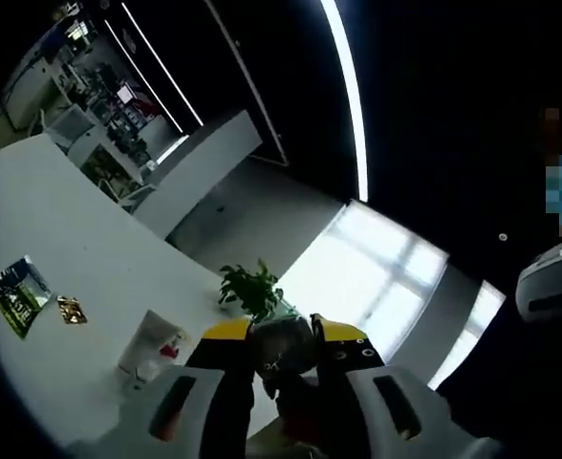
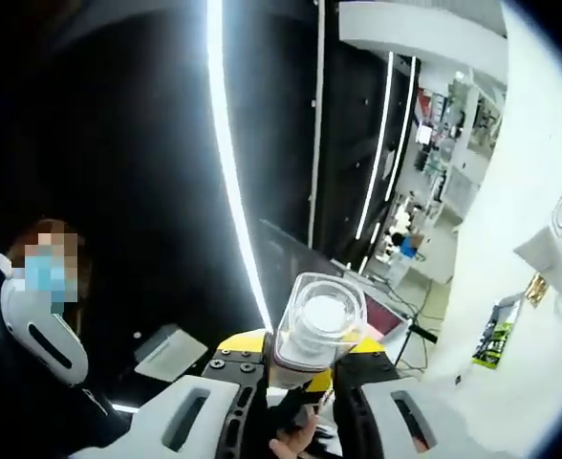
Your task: Arrange the skincare products in the storage area until every visible bottle or jar stands upright without overlapping.
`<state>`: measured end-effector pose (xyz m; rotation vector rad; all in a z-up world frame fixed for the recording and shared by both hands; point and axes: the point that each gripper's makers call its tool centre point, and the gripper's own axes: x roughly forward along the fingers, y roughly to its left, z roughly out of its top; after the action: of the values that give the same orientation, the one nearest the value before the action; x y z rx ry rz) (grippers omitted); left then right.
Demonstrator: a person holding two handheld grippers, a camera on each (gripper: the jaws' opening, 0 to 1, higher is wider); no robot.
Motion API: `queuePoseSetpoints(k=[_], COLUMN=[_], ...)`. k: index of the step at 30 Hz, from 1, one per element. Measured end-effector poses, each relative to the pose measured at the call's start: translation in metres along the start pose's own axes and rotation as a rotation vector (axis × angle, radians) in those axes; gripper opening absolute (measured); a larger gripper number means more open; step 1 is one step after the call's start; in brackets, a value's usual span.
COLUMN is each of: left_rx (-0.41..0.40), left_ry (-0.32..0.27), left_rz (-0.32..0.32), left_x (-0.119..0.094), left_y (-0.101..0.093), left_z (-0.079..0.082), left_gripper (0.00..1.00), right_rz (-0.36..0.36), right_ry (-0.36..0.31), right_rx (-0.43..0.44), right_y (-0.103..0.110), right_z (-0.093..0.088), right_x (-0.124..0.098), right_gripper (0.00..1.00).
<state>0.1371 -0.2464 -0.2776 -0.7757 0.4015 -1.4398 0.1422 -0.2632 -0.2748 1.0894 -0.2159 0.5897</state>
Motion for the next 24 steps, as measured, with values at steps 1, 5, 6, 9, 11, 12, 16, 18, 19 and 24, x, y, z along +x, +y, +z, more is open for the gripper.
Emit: queuePoseSetpoints(k=[1,5,6,9,11,12,16,18,19,24], left_rx=[-0.007,-0.018,-0.015,-0.009,0.008,0.012,0.047,0.076,0.074,0.227], left_ry=[-0.001,-0.001,0.001,0.008,0.015,0.020,0.053,0.079,0.080,0.196], left_rz=[-0.001,-0.005,-0.006,-0.005,0.001,0.006,0.007,0.017,0.017,0.062], left_x=[0.000,0.002,0.002,0.002,0.003,0.003,0.010,0.013,0.013,0.014], left_y=[0.000,-0.002,-0.003,-0.003,-0.003,-0.003,-0.004,-0.003,-0.003,0.003], left_z=[-0.001,-0.004,-0.004,-0.007,-0.009,-0.010,-0.015,-0.020,-0.020,-0.035], left_gripper=[0.19,0.20,0.20,0.21,0.21,0.22,0.23,0.24,0.24,0.24], right_rz=[-0.006,-0.007,-0.004,0.005,0.001,0.001,0.008,0.002,0.001,-0.021], right_ry=[0.009,0.013,0.015,0.039,0.066,0.076,0.105,0.113,0.118,0.163], right_rx=[0.003,-0.007,-0.014,-0.043,-0.068,-0.081,-0.131,-0.163,-0.169,-0.254], right_y=[-0.001,0.000,0.000,0.002,0.000,0.000,0.001,0.000,0.000,-0.005], right_z=[0.001,0.004,0.004,0.005,0.004,0.004,0.011,0.017,0.021,0.033], right_x=[-0.001,-0.003,-0.003,-0.004,-0.006,-0.006,-0.011,-0.014,-0.016,-0.024], right_gripper=[0.24,0.23,0.23,0.22,0.21,0.20,0.17,0.17,0.17,0.16])
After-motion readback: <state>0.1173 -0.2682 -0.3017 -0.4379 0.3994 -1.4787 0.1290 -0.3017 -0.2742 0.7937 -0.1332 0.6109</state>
